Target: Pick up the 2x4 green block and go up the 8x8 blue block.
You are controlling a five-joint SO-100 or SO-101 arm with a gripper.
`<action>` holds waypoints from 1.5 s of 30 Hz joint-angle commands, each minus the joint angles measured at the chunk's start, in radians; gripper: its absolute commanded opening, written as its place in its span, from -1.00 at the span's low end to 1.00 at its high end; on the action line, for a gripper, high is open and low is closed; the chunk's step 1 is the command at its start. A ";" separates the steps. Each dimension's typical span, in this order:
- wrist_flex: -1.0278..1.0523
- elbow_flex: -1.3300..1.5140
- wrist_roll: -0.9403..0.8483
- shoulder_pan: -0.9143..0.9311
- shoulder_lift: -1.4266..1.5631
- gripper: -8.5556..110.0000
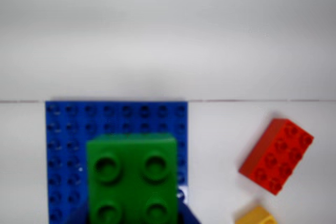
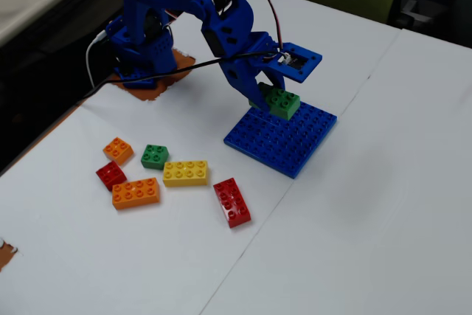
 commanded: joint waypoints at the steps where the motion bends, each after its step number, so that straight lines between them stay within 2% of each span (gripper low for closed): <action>1: 0.025 -0.028 -0.008 -0.002 0.014 -0.86; 45: 0.018 -0.029 0.026 -0.072 0.031 -0.86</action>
